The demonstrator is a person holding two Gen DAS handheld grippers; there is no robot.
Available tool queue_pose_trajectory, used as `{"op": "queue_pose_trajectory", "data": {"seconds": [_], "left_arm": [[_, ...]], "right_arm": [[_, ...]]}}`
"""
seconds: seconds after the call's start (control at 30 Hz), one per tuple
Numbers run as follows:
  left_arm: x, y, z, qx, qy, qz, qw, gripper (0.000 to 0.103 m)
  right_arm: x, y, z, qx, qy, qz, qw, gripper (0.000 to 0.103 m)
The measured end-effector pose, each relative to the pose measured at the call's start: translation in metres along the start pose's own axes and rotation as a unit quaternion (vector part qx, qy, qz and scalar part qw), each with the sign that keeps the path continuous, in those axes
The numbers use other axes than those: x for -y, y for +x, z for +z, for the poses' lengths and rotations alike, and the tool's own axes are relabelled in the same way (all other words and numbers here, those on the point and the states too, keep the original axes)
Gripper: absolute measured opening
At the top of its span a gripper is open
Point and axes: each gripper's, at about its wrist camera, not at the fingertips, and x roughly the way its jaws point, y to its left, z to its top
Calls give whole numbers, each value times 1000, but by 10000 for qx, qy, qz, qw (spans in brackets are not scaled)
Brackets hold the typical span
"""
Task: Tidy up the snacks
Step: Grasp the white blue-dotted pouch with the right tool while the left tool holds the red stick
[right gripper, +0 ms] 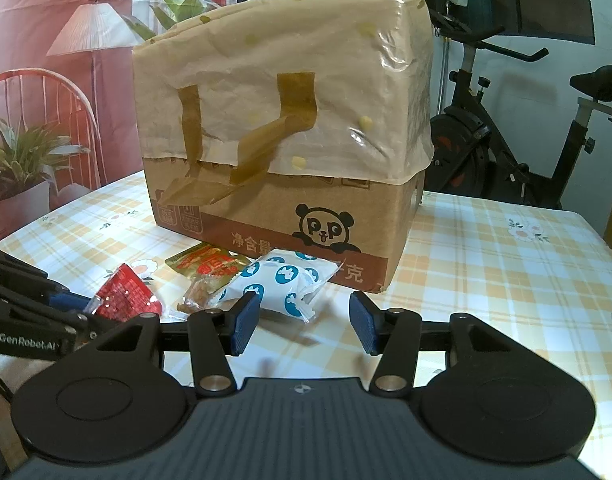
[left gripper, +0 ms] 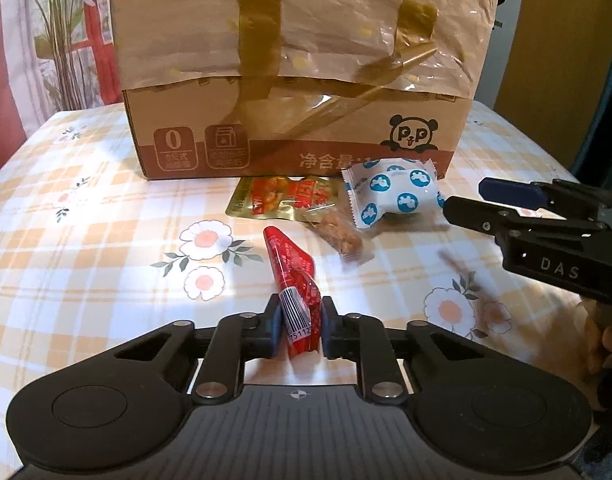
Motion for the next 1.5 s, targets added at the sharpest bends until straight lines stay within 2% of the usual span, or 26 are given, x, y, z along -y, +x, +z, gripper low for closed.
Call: {"op": "queue_pose_trajectory", "data": {"seconds": [0.53,0.7,0.87,0.93,1.07,1.17,1.27,1.37,1.43,1.47,1.5], "left_arm": [[-17,-16,6,506,-297,148,9982,19],[-28,-21,7,709,-431,207,9963,19],[-48,-25,7,829,-685,250,9939,19],[-55,-26,6,855,-763,265,9931,19],[-67,-28,4,870,-908,271,9917,19],[-71,-27,3,875,-966,281,9911,19],[-74,-25,2,836,-1007,286,9910,19],[-75,-20,2,775,-1019,269,9914,19],[-74,-16,2,732,-1000,254,9920,19],[-73,-15,1,716,-989,249,9922,19],[-73,-14,1,700,-982,248,9924,19]], "right_arm": [[-1,3,-1,-103,-68,-21,9999,53],[-1,10,5,-380,-20,-92,9992,54],[-13,19,17,-505,-158,-10,9986,72],[-18,27,24,-512,-25,-14,9987,77],[-20,51,36,-653,435,-163,9968,77],[-22,65,40,-646,603,-413,9952,85],[-28,75,36,-732,509,-776,9930,83],[-27,80,26,-907,525,-855,9908,81],[-28,75,26,-774,478,-933,9915,80],[-29,73,25,-714,441,-957,9919,78],[-30,71,23,-691,424,-909,9926,71]]}}
